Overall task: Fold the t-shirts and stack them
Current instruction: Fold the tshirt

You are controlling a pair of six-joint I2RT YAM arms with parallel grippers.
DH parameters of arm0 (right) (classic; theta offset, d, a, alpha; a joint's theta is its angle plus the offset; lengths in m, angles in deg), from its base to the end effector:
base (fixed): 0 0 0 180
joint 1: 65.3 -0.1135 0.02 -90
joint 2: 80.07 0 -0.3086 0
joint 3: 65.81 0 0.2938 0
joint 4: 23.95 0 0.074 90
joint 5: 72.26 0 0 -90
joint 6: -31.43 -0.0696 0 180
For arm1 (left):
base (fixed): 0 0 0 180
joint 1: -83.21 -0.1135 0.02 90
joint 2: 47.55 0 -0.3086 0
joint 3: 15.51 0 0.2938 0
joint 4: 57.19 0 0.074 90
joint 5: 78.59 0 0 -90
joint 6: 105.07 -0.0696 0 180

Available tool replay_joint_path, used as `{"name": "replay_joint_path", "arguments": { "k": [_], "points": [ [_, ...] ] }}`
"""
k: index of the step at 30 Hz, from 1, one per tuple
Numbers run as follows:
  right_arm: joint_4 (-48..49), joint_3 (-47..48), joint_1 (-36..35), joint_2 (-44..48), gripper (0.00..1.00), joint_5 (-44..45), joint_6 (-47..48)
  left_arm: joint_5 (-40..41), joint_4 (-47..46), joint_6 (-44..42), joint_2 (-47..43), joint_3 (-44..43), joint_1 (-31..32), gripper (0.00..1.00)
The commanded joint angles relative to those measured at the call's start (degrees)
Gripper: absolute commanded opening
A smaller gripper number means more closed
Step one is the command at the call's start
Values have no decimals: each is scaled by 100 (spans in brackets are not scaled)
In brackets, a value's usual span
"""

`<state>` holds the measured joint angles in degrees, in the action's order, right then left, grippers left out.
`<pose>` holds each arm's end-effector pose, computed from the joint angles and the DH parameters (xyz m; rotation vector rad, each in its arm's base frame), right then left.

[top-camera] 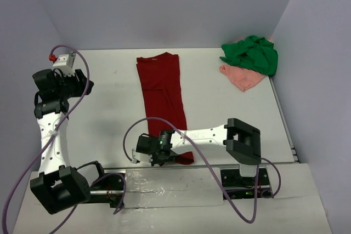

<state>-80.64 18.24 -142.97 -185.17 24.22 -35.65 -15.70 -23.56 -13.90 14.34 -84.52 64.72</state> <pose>0.0942 0.3940 0.1660 -2.2198 1.8661 -0.0026 0.2830 0.0612 0.3614 -0.0468 1.9900 -0.2858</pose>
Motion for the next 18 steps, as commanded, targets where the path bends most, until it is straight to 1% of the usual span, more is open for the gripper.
{"name": "replay_joint_path", "arguments": {
  "k": [1,5,6,9,10,16,17,18],
  "points": [
    [-772,629,-143,543,0,-613,-200,-294,118,-55,69,-156,-42,57],
    [-1037,1051,-152,745,0,-456,-253,-382,223,-55,174,-227,-42,57],
    [-1029,1131,-143,806,0,-81,-183,-417,232,-55,174,-236,-42,57],
    [-871,1140,-12,842,0,493,10,-461,241,-55,183,-236,-42,57],
    [-758,1166,49,781,0,712,124,-470,241,-55,201,-236,-42,57],
    [-291,1395,577,377,0,1039,590,-505,268,-55,210,-253,-42,57],
    [-212,1430,647,246,0,1144,643,-497,276,-256,218,-253,-50,57],
    [-107,1474,796,183,0,1215,679,-505,276,-258,218,-253,-50,57]
  ]
}}
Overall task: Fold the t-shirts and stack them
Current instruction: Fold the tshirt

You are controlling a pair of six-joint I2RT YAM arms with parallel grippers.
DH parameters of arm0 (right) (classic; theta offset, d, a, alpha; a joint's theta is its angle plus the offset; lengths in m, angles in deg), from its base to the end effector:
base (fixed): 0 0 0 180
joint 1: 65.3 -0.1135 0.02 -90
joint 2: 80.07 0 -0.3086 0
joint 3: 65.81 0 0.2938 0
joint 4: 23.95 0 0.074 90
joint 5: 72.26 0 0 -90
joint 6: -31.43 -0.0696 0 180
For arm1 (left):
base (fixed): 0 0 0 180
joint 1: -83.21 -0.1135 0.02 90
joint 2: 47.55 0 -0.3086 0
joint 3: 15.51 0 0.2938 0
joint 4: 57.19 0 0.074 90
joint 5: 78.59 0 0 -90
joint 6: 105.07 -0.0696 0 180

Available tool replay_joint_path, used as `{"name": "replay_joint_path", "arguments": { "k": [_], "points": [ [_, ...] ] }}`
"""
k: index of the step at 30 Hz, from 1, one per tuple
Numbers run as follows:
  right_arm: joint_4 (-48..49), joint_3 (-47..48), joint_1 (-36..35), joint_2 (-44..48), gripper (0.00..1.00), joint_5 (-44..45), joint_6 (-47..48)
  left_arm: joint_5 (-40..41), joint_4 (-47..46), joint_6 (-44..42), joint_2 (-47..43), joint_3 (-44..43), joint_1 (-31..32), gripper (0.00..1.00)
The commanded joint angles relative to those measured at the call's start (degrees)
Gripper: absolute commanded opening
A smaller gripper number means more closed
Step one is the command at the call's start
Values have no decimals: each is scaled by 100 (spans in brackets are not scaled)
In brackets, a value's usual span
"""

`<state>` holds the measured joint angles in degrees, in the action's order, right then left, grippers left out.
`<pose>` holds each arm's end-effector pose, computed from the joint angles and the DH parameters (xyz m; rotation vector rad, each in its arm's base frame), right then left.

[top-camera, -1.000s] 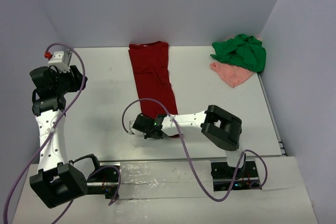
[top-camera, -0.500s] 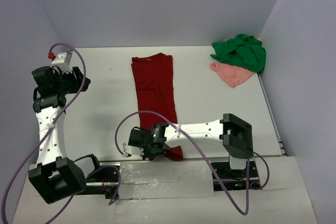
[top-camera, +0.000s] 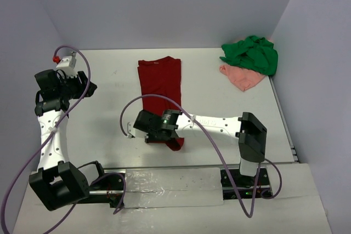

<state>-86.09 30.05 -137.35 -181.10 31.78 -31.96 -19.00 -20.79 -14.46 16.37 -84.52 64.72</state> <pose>0.1474 0.4003 0.2594 -1.9913 1.7983 -0.0968 0.2876 0.0590 0.3471 -0.0309 2.0552 -0.3680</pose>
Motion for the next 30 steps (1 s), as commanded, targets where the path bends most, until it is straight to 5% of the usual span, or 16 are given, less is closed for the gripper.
{"name": "replay_joint_path", "arguments": {
  "k": [1,30],
  "points": [
    [560,407,305,-302,0,494,397,-175,-1,-201,-2,-253,-42,57],
    [1862,2174,1729,-2280,0,898,1268,-298,-10,-297,42,-104,-42,56]
  ]
}}
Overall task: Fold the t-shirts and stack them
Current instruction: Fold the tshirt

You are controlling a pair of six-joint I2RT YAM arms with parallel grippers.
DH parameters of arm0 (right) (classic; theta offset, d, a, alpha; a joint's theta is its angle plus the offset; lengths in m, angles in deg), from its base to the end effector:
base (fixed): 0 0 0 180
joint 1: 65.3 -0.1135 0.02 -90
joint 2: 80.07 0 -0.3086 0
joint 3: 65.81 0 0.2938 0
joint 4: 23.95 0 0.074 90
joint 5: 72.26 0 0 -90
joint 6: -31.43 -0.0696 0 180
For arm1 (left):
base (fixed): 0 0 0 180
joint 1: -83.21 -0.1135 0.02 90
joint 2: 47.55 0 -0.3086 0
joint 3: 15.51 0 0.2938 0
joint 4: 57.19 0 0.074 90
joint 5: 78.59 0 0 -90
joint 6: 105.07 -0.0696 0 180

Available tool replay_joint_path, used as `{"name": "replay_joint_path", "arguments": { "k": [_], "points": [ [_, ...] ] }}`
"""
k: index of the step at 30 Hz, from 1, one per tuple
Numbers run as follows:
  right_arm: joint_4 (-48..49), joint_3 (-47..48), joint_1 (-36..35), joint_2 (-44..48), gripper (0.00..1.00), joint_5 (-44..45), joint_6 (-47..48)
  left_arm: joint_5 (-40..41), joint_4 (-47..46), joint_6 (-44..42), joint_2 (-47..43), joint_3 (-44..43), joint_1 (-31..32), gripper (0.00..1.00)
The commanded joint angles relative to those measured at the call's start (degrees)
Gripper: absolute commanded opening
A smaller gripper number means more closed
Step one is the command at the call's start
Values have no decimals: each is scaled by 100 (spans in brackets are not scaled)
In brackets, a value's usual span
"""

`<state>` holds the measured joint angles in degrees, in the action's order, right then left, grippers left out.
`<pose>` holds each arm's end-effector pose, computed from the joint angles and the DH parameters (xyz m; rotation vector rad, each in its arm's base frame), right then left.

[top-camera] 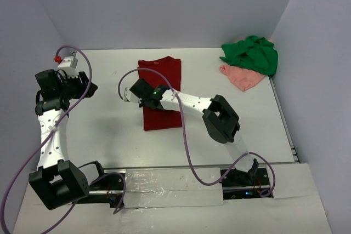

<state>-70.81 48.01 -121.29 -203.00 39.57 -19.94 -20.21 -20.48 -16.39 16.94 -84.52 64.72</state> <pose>0.3321 0.4459 0.2111 -1.7225 1.7879 -0.3580 0.2892 0.0582 0.3442 0.0108 2.0625 -0.3749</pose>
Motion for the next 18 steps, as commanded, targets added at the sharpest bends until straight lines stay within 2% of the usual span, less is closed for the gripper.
{"name": "replay_joint_path", "arguments": {
  "k": [1,10,11,13,14,16,18],
  "points": [
    [351,413,149,-125,0,129,65,-187,-49,-96,-15,-87,-42,56],
    [755,896,404,-687,0,216,83,-266,-41,-105,-42,-86,-50,56],
    [991,914,422,-740,14,321,92,-266,-32,-105,-42,-86,-42,56],
    [1098,958,448,-854,32,454,127,-275,-41,-114,-50,-78,-42,56],
    [1360,923,474,-881,50,533,127,-284,-49,-114,-59,-60,-42,56],
    [1599,897,492,-916,62,778,110,-319,-15,-131,-77,-51,-42,57],
    [1775,897,518,-882,65,902,31,-310,-6,-149,-112,-42,-42,57]
  ]
}}
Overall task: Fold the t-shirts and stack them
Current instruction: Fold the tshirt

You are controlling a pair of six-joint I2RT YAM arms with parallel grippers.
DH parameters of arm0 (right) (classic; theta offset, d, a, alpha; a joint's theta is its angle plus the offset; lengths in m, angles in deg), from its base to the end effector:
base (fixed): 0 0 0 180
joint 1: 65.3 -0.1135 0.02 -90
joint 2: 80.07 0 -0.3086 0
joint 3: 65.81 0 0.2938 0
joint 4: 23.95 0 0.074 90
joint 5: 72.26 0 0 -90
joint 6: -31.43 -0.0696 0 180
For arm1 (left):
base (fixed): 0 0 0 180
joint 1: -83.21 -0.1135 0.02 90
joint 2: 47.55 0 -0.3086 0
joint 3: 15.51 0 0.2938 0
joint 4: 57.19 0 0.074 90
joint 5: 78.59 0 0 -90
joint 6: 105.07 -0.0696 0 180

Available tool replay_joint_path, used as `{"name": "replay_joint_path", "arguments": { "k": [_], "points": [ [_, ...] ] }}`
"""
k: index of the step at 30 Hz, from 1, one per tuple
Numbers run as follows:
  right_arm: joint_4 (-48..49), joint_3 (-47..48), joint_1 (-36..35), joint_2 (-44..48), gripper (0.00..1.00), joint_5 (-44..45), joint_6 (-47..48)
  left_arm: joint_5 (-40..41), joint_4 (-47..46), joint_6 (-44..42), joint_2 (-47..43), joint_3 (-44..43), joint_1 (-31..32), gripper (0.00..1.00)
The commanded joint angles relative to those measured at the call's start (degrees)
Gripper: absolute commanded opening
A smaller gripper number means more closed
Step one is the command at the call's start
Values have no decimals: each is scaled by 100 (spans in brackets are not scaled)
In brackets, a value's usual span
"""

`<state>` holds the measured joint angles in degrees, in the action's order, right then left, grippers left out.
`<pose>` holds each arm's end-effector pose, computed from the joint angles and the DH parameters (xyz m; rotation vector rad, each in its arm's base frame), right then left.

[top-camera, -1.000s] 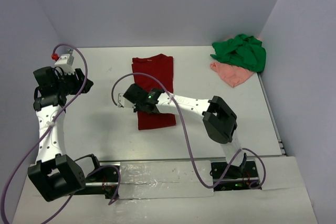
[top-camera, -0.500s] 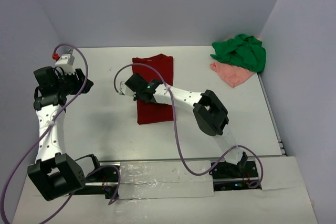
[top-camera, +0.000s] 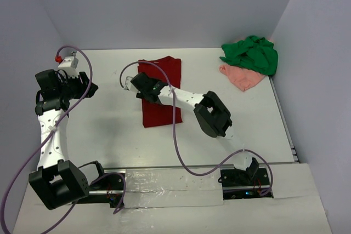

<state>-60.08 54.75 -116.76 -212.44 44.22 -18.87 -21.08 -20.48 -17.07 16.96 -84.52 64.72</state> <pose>0.4024 0.4553 0.1802 -1.5178 1.7827 -0.4539 0.2891 0.0573 0.3444 0.0320 2.0586 -0.3833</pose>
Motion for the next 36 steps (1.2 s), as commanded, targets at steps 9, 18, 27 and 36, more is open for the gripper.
{"name": "replay_joint_path", "arguments": {
  "k": [9,18,27,36],
  "points": [
    [1054,-996,-232,1643,67,859,-270,-293,-5,-108,-167,19,-42,57],
    [-97,-2456,-1049,2910,66,298,-885,-311,-5,-81,-228,19,-42,58],
    [-150,-3695,-1648,3008,64,68,-1158,-319,38,-90,-281,2,-42,58],
    [17,-3829,-1700,2542,63,-248,-1088,-328,21,-99,-334,10,-42,58]
  ]
}}
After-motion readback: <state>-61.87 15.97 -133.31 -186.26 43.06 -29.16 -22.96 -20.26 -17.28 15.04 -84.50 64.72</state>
